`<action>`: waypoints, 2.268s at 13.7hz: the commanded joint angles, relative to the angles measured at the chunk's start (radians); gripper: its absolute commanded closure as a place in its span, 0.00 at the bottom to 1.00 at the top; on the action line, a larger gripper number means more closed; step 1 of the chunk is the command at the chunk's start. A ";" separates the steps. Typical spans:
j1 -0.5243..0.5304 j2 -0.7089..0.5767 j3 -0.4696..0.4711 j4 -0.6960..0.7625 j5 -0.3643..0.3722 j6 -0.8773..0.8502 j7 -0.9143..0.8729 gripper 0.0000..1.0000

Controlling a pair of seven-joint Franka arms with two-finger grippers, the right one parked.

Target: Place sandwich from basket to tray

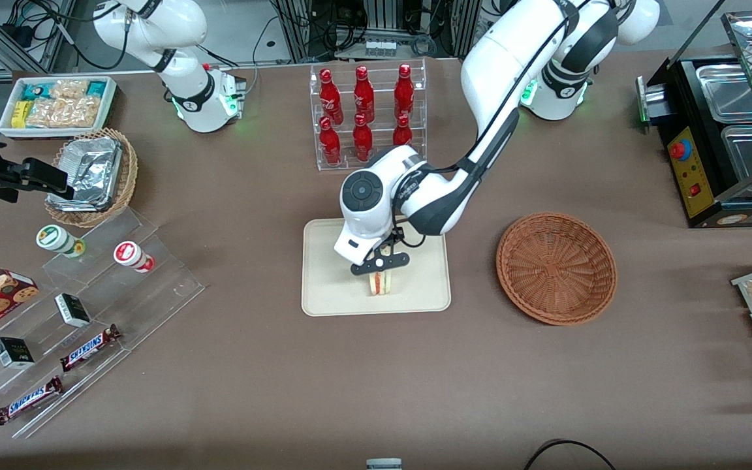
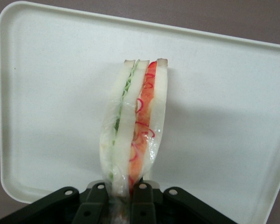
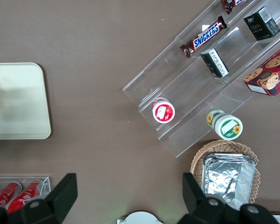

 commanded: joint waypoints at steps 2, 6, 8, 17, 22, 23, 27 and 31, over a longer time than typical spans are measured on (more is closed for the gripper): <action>-0.015 0.042 0.010 0.055 0.007 -0.018 -0.030 1.00; -0.018 0.053 0.009 0.047 0.006 -0.016 -0.036 0.97; -0.013 0.050 0.007 0.047 0.003 -0.016 -0.018 0.00; 0.049 -0.103 0.012 0.052 -0.031 -0.153 0.056 0.00; 0.155 -0.187 0.015 -0.004 -0.024 -0.312 0.216 0.00; 0.202 -0.221 0.013 -0.058 -0.025 -0.305 0.301 0.00; 0.334 -0.348 0.012 -0.211 -0.025 -0.299 0.490 0.00; 0.410 -0.470 0.012 -0.351 -0.028 -0.256 0.611 0.00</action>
